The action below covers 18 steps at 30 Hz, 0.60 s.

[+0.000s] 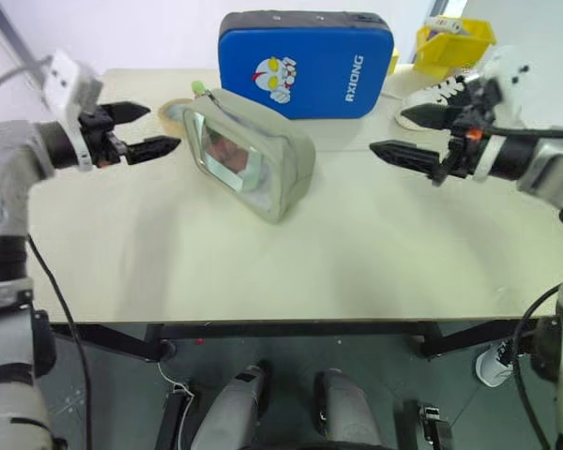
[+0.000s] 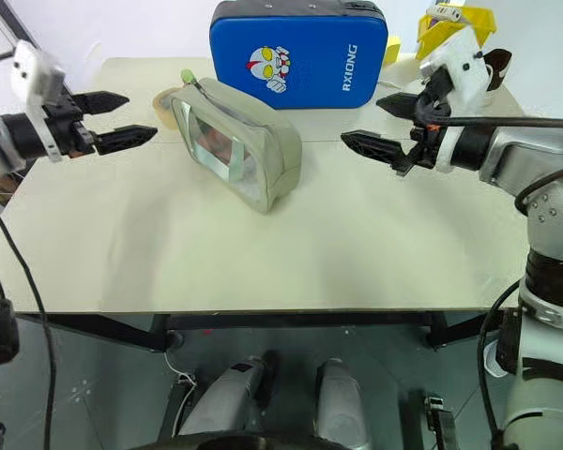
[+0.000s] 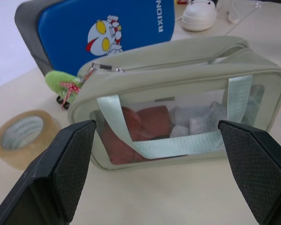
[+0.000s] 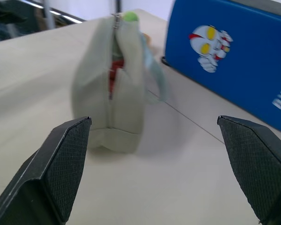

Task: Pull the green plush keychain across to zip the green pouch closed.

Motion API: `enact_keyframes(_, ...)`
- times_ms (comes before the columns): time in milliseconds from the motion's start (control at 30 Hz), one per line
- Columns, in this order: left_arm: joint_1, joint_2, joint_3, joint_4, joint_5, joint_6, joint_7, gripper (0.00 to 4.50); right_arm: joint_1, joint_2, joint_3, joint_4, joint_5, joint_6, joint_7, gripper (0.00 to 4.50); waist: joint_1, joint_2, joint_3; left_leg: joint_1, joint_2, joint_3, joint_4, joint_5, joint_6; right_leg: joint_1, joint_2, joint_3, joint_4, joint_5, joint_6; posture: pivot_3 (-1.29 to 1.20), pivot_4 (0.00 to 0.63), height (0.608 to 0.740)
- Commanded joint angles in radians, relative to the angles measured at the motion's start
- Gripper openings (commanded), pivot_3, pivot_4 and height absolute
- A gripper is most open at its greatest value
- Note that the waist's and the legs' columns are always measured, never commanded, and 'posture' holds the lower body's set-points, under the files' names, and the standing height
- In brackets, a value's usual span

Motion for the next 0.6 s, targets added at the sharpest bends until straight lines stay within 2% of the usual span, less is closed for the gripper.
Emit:
enact_keyframes(33,-0.011,0.024,0.003,0.013,-0.004,-0.021,-0.045,4.44,-0.05,-0.011,0.018,0.006,0.014,-0.005,0.007,4.5,0.0,0.0,0.0,-0.001,0.0,0.001,0.0,0.0,0.0,0.0,0.0,0.0,0.0,0.0,0.0,0.0,0.15,0.74)
enact_keyframes(133,-0.024,0.019,0.008,0.024,0.012,-0.034,-0.03,4.44,-0.063,-0.008,0.038,0.011,0.008,-0.017,0.005,4.5,0.0,0.0,0.0,-0.006,0.0,0.001,0.002,0.0,0.0,-0.005,0.0,0.0,-0.001,0.003,0.004,0.0,0.15,0.74)
enact_keyframes(433,-0.032,0.022,0.017,0.017,0.005,-0.02,-0.018,4.44,-0.087,-0.004,0.085,0.033,-0.016,-0.062,0.008,4.5,0.001,0.0,0.0,-0.006,0.0,0.001,0.003,0.0,0.001,-0.004,0.0,0.0,-0.002,0.004,0.005,0.0,0.15,0.74)
enact_keyframes(600,0.007,0.039,0.049,-0.099,-0.073,0.078,-0.041,4.44,-0.186,0.123,0.198,0.059,-0.044,-0.11,-0.006,4.5,-0.012,0.0,0.0,-0.005,0.0,0.001,0.003,0.0,0.001,-0.004,0.001,0.0,-0.001,0.005,0.005,0.0,0.15,0.74)
